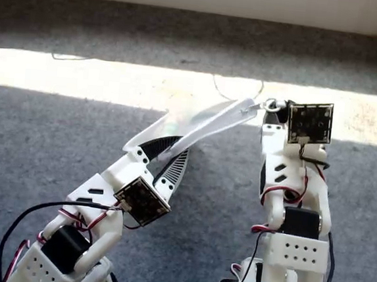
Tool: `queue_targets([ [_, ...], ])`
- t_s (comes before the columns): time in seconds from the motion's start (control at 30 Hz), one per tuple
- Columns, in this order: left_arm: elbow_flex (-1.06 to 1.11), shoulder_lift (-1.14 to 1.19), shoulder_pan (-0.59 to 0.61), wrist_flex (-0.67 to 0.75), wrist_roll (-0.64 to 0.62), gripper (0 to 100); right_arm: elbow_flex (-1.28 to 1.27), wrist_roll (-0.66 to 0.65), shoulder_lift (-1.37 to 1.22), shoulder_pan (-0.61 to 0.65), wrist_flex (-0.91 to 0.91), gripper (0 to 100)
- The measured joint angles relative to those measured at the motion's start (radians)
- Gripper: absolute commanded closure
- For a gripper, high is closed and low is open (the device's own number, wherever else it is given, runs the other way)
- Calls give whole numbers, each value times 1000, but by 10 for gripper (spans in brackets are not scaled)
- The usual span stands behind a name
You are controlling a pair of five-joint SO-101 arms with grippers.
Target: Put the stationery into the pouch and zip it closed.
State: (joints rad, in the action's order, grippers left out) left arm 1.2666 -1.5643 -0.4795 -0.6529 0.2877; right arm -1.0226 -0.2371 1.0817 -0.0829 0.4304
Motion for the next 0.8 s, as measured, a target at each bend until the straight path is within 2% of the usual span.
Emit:
queue_targets([
  [0.57,0,0,0,0,0,995,0,0,-28,-3,-3,987],
  [0.8,0,0,0,0,0,994,2,0,-28,-5,80,827],
])
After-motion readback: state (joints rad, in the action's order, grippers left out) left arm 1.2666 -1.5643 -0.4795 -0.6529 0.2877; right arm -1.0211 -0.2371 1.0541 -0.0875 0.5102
